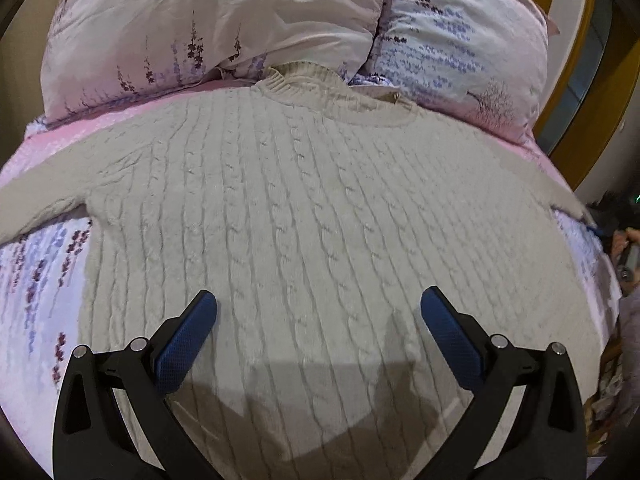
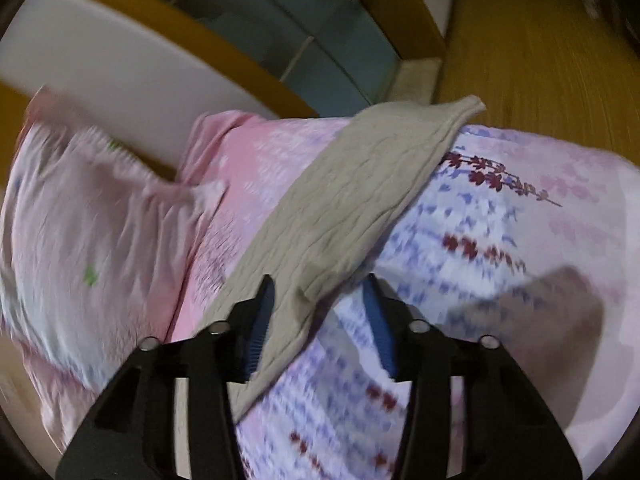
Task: Fold small clothes
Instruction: 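Grasp the sleeve cuff nearest the right tool with the right tool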
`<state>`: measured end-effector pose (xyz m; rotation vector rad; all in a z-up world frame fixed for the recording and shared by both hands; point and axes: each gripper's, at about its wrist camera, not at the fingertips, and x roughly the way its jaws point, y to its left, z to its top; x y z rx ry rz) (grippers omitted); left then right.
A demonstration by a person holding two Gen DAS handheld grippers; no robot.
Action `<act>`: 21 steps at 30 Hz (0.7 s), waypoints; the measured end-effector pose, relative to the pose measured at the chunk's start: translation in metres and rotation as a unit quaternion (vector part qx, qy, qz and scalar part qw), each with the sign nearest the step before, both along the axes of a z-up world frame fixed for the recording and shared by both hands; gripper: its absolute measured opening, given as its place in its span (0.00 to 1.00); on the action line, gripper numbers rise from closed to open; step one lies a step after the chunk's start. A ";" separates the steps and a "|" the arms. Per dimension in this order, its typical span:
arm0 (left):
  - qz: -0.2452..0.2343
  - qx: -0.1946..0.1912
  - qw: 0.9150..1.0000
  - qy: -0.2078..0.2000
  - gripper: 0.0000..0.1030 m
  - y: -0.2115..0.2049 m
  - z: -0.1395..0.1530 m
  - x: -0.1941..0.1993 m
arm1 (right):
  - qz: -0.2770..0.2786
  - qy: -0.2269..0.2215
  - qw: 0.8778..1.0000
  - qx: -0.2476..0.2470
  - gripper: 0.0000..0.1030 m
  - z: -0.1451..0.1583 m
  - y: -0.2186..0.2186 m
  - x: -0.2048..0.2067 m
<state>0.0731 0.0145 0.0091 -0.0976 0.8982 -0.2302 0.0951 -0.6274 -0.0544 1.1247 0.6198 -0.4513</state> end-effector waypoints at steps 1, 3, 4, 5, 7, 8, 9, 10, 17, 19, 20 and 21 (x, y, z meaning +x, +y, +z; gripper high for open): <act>-0.001 -0.006 1.000 0.002 0.99 0.001 0.000 0.002 | -0.008 -0.003 1.000 0.002 0.33 0.000 -0.006 -0.001; -0.002 -0.018 1.000 0.003 0.99 0.004 0.001 0.005 | -0.020 -0.004 1.000 0.004 0.29 -0.002 -0.014 -0.001; -0.001 -0.019 1.000 0.004 0.99 0.006 0.002 0.006 | -0.032 -0.002 0.999 0.002 0.27 -0.003 -0.018 -0.002; 0.000 -0.022 1.000 0.005 0.99 0.008 0.002 0.008 | -0.040 0.001 0.999 -0.002 0.26 -0.002 -0.021 0.001; 0.002 -0.029 1.000 0.003 0.99 0.011 0.002 0.009 | -0.054 0.009 0.998 -0.013 0.24 -0.001 -0.029 -0.002; 0.004 -0.036 0.999 0.004 0.99 0.014 0.002 0.011 | -0.058 0.011 0.998 -0.017 0.23 -0.001 -0.032 0.001; 0.005 -0.042 0.999 0.008 0.99 0.016 0.001 0.013 | -0.063 0.017 0.998 -0.024 0.22 0.000 -0.034 0.001; 0.006 -0.049 0.999 0.009 0.99 0.019 0.001 0.015 | -0.067 0.022 0.997 -0.030 0.19 0.001 -0.035 0.001; 0.010 -0.103 0.995 -0.001 0.99 0.034 0.002 0.018 | -0.068 0.052 0.980 -0.180 0.07 0.040 -0.004 0.012; 0.019 -0.132 0.991 -0.011 0.99 0.042 0.002 0.018 | -0.042 0.028 0.967 -0.250 0.07 0.068 0.027 0.020; 0.021 -0.139 0.990 -0.014 0.99 0.044 0.002 0.018 | -0.021 0.008 0.962 -0.272 0.07 0.081 0.044 0.025; 0.024 -0.146 0.989 -0.019 0.99 0.047 0.003 0.018 | -0.004 -0.009 0.958 -0.285 0.07 0.090 0.058 0.028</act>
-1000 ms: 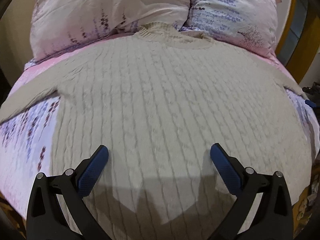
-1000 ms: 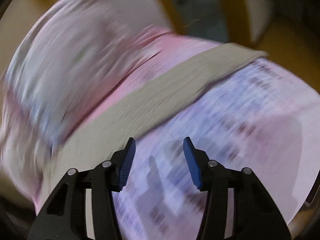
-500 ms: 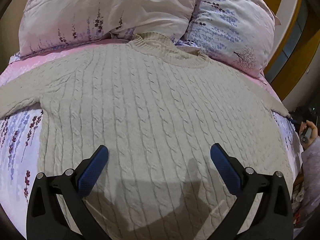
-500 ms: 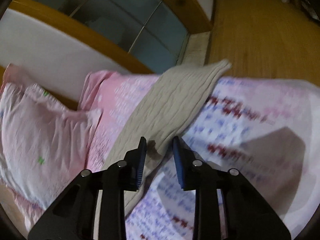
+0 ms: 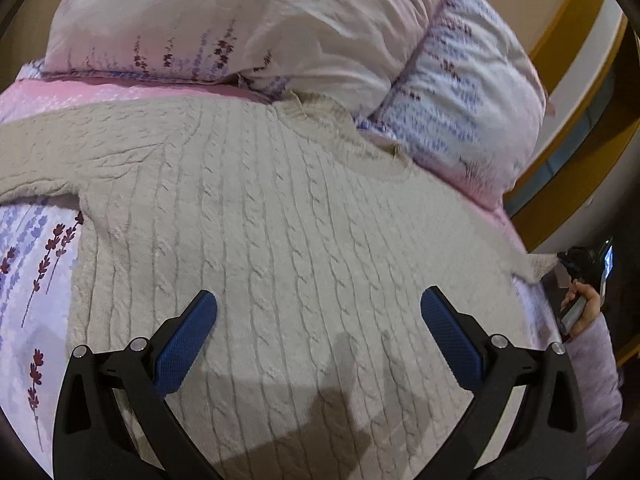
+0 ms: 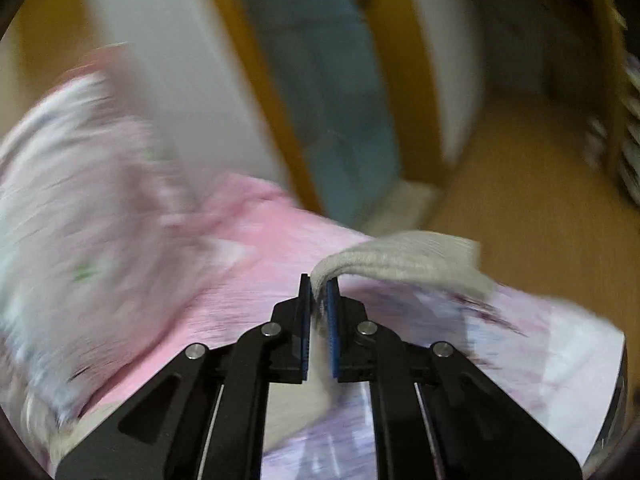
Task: Fold small clothes
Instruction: 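Grasp the sleeve cuff nearest the right tool with the right tool, then fold the held sleeve across the sweater body and open the right tool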
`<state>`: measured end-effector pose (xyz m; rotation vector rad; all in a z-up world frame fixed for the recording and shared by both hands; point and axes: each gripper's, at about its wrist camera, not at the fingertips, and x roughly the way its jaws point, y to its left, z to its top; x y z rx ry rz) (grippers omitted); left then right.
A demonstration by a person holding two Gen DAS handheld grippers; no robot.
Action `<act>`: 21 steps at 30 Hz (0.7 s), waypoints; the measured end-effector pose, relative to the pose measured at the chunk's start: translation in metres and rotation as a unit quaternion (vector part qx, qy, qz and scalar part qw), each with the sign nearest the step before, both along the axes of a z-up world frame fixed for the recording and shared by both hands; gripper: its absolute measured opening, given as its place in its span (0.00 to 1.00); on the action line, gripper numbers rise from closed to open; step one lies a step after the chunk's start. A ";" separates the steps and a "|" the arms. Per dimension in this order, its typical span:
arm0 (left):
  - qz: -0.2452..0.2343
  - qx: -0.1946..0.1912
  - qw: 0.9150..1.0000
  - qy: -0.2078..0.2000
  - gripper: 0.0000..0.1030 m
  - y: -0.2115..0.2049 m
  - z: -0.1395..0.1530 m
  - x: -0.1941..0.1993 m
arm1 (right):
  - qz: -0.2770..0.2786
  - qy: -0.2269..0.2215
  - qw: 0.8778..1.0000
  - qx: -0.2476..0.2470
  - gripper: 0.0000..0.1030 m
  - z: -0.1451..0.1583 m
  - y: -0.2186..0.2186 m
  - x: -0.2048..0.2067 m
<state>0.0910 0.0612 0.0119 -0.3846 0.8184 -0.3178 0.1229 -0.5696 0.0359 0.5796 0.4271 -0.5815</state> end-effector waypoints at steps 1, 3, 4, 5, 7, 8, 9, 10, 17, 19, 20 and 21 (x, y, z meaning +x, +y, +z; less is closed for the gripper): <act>0.003 -0.004 1.000 -0.007 0.99 0.002 0.001 -0.001 | 0.036 -0.017 0.999 -0.019 0.07 0.013 0.023 0.005; 0.010 -0.007 1.000 -0.020 0.99 0.006 0.004 -0.003 | 0.111 -0.043 0.992 -0.041 0.07 0.031 0.069 0.015; 0.012 -0.009 1.000 -0.024 0.99 0.008 0.006 -0.003 | 0.144 -0.052 0.987 -0.046 0.07 0.035 0.088 0.020; 0.013 -0.013 0.999 -0.027 0.99 0.010 0.007 -0.003 | 0.184 -0.059 0.980 -0.051 0.07 0.039 0.113 0.024; 0.017 -0.029 0.999 -0.029 0.99 0.016 0.010 -0.003 | 0.275 -0.058 0.958 -0.051 0.07 0.038 0.166 0.034; 0.019 -0.036 0.999 -0.029 0.99 0.018 0.010 -0.002 | 0.315 -0.051 0.946 -0.049 0.07 0.034 0.191 0.042; 0.022 -0.050 0.998 -0.027 0.99 0.022 0.010 -0.001 | 0.355 -0.039 0.933 -0.047 0.07 0.026 0.216 0.049; 0.023 -0.065 0.997 -0.023 0.99 0.025 0.010 0.001 | 0.402 -0.015 0.915 -0.045 0.07 0.013 0.249 0.056; 0.014 -0.160 0.987 0.012 0.82 0.036 0.007 0.019 | 0.503 0.106 0.857 -0.049 0.07 -0.062 0.349 0.066; 0.011 -0.172 0.985 0.026 0.82 0.032 0.006 0.028 | 0.500 0.099 0.859 -0.054 0.07 -0.057 0.352 0.062; 0.008 -0.179 0.983 0.033 0.81 0.029 0.005 0.033 | 0.500 0.092 0.860 -0.052 0.07 -0.054 0.351 0.059; 0.004 -0.192 0.980 0.045 0.80 0.024 0.003 0.040 | 0.501 0.087 0.860 -0.048 0.07 -0.053 0.352 0.057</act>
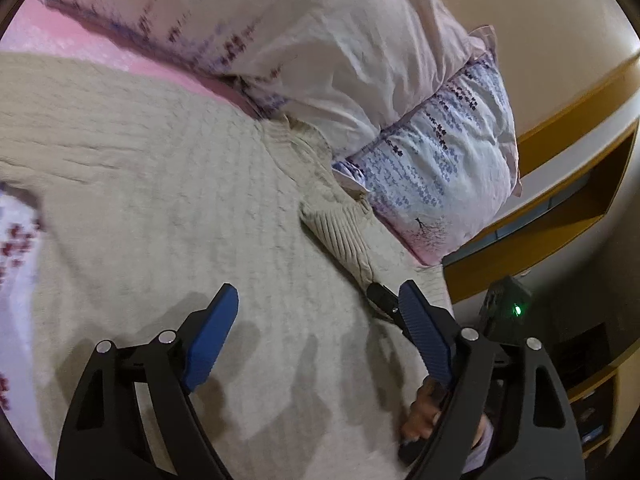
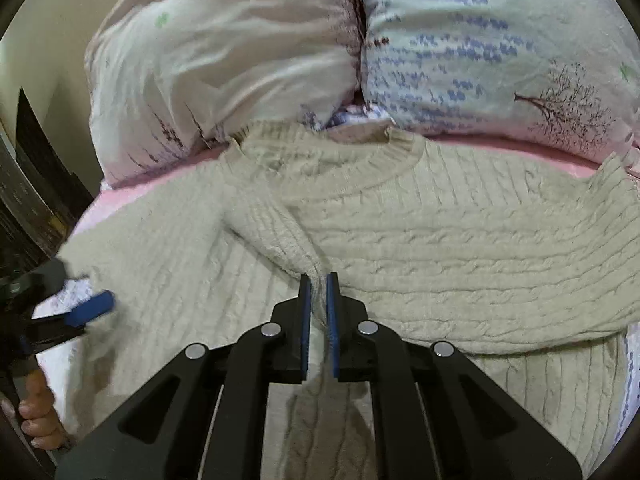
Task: Fold small clothes
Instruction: 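Fold the held sleeve across the sweater body and open the right tool, then grasp the other sleeve cuff with the left tool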
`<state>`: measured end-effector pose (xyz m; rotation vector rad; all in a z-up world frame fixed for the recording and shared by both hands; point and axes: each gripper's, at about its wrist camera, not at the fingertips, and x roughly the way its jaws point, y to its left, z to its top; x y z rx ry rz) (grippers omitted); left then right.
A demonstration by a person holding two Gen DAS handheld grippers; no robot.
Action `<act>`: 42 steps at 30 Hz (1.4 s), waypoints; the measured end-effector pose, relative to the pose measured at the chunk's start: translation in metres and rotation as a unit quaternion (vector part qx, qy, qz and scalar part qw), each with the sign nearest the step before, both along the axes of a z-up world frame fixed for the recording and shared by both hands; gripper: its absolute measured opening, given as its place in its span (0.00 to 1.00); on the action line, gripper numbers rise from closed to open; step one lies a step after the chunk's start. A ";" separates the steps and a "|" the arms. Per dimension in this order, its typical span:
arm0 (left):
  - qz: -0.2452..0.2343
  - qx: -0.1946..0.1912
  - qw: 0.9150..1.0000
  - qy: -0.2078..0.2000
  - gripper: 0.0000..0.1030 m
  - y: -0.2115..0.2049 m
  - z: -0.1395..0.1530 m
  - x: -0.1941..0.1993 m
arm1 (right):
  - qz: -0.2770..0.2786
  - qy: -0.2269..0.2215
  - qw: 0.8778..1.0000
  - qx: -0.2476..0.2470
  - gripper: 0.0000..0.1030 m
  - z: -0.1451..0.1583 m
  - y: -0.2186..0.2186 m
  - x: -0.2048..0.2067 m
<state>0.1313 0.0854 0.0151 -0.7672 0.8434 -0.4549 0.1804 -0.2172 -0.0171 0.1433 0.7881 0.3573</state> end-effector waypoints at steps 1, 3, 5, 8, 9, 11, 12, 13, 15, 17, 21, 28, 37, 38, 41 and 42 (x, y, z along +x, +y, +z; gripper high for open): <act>-0.004 -0.010 1.000 0.007 0.80 -0.004 -0.002 0.005 | 0.002 -0.001 1.000 0.005 0.07 0.001 0.000 0.000; -0.010 -0.030 0.999 0.024 0.79 -0.014 -0.006 0.018 | 0.003 -0.003 1.000 0.005 0.07 0.004 0.004 0.001; -0.015 -0.044 0.998 0.034 0.77 -0.022 -0.009 0.029 | 0.006 -0.001 1.000 0.003 0.07 0.005 0.007 0.002; -0.021 -0.066 0.996 0.056 0.76 -0.035 -0.013 0.047 | 0.010 0.004 1.000 -0.005 0.07 0.003 0.010 0.003; -0.023 -0.065 0.996 0.059 0.76 -0.041 -0.013 0.054 | 0.012 0.006 1.000 -0.007 0.07 0.002 0.011 0.003; -0.016 -0.047 0.997 0.062 0.76 -0.047 -0.012 0.062 | 0.022 0.012 1.000 -0.012 0.12 0.002 0.012 0.002; -0.014 -0.041 0.997 0.067 0.76 -0.051 -0.013 0.066 | 0.034 0.014 0.999 -0.014 0.19 0.004 0.012 -0.002; -0.013 -0.039 0.997 0.072 0.76 -0.053 -0.015 0.069 | 0.046 0.015 0.999 -0.011 0.29 0.005 0.011 -0.005; -0.008 -0.035 0.996 0.082 0.76 -0.056 -0.019 0.072 | 0.053 0.008 0.999 0.003 0.46 0.012 0.001 -0.017; -0.003 -0.023 0.996 0.087 0.76 -0.059 -0.023 0.074 | 0.032 -0.020 0.999 0.008 0.49 0.023 -0.021 -0.034; 0.000 0.000 0.997 0.079 0.70 -0.065 -0.022 0.077 | -0.067 -0.061 0.996 -0.017 0.49 0.037 -0.078 -0.053; 0.001 0.004 0.996 0.086 0.46 -0.064 -0.030 0.080 | -0.230 0.014 0.968 -0.099 0.34 0.006 -0.184 -0.052; 0.006 0.014 0.996 0.086 0.25 -0.061 -0.034 0.082 | -0.195 0.031 0.979 -0.057 0.33 -0.007 -0.181 -0.024; 0.005 0.016 0.996 0.086 0.19 -0.061 -0.034 0.083 | -0.196 0.033 0.978 -0.062 0.30 -0.007 -0.181 -0.015; 0.001 0.016 0.998 0.066 0.08 -0.051 -0.024 0.086 | -0.202 0.027 0.977 -0.065 0.09 -0.003 -0.179 -0.005; 0.005 0.019 0.998 0.057 0.08 -0.047 -0.019 0.086 | -0.206 0.010 0.976 -0.062 0.08 0.004 -0.177 -0.007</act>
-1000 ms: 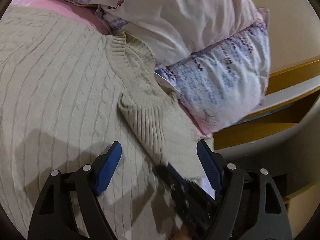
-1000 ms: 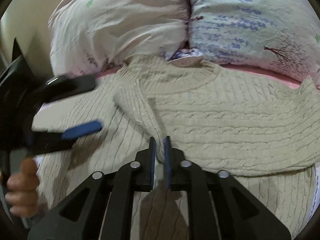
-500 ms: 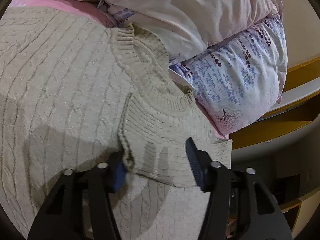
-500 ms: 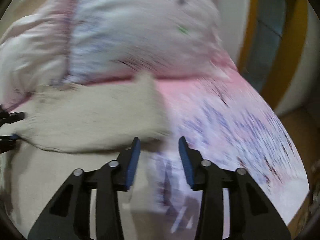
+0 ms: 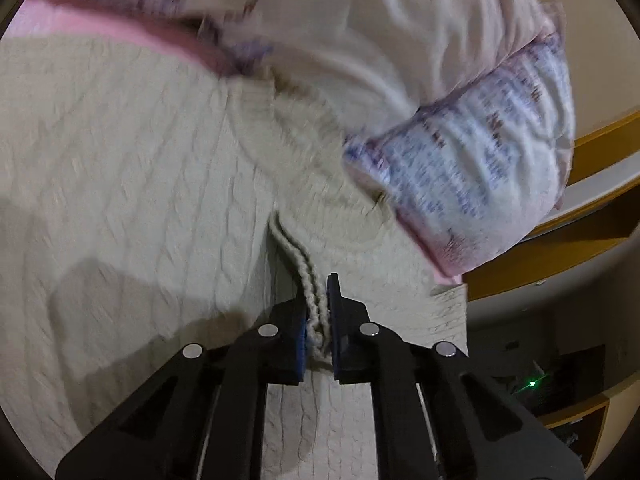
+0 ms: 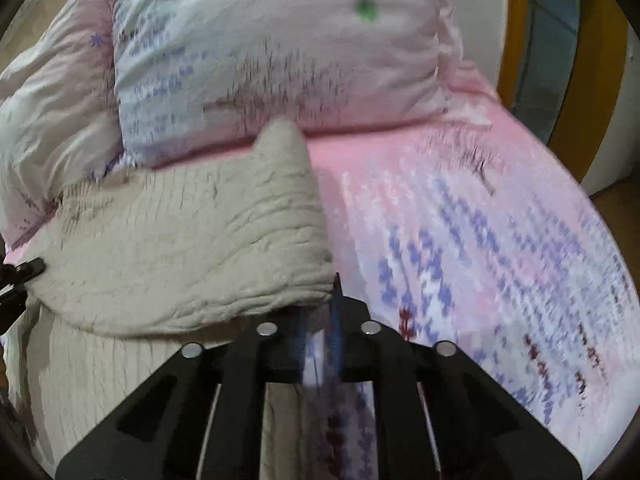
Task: Fold small clothes
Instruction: 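Grasp the other sleeve cuff with the left tool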
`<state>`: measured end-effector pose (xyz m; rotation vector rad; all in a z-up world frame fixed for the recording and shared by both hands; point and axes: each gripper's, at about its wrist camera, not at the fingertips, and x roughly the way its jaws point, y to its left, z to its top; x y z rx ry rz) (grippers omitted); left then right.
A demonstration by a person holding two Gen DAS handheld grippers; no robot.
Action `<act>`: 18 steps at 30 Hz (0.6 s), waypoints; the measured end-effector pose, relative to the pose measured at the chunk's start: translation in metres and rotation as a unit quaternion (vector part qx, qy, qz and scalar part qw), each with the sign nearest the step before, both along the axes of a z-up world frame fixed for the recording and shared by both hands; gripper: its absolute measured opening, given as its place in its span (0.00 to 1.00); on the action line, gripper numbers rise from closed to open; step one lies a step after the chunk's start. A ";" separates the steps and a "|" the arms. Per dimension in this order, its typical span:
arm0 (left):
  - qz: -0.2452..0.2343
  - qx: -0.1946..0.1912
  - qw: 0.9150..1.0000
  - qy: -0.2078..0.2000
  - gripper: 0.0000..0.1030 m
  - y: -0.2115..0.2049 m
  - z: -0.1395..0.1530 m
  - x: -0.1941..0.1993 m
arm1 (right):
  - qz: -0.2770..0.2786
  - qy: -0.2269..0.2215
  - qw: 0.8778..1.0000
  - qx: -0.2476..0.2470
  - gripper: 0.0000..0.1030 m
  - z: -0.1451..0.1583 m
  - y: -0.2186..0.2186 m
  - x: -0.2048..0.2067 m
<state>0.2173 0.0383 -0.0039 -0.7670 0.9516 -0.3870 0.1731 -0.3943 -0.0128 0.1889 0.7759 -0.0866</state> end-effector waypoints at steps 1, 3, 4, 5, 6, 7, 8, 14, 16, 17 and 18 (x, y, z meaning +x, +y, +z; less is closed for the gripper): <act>0.007 0.008 1.000 -0.014 0.08 0.007 0.007 -0.001 | 0.001 -0.013 1.000 0.001 0.08 0.006 0.001 -0.003; 0.030 0.033 0.998 -0.045 0.08 0.024 0.021 -0.002 | 0.014 -0.040 0.999 -0.003 0.08 0.016 0.010 -0.012; 0.037 0.041 0.997 -0.053 0.08 0.031 0.025 -0.003 | 0.022 -0.040 0.999 -0.007 0.08 0.017 0.014 -0.013; 0.043 0.048 0.996 -0.058 0.08 0.037 0.027 -0.003 | 0.029 -0.036 0.999 -0.017 0.08 0.015 0.020 -0.014; 0.047 0.057 0.996 -0.058 0.08 0.044 0.027 -0.003 | 0.037 -0.031 0.998 -0.029 0.08 0.011 0.028 -0.014; 0.050 0.064 0.995 -0.055 0.08 0.048 0.025 -0.004 | 0.045 -0.026 0.998 -0.044 0.08 0.008 0.036 -0.015; 0.050 0.071 0.995 -0.049 0.08 0.052 0.022 -0.005 | 0.052 -0.021 0.997 -0.056 0.08 0.004 0.042 -0.015; 0.037 0.101 0.994 -0.005 0.08 0.056 -0.009 -0.009 | 0.057 0.005 0.992 -0.112 0.08 -0.007 0.057 -0.012; 0.029 0.112 0.993 -0.014 0.08 0.052 -0.007 -0.011 | 0.022 0.009 0.992 -0.122 0.06 -0.009 0.050 -0.010; 0.020 0.106 0.994 -0.018 0.08 0.049 -0.006 -0.011 | 0.012 0.005 0.994 -0.110 0.06 -0.008 0.044 -0.011; 0.015 0.105 0.994 -0.020 0.08 0.046 -0.005 -0.011 | 0.002 -0.003 0.995 -0.099 0.06 -0.006 0.038 -0.011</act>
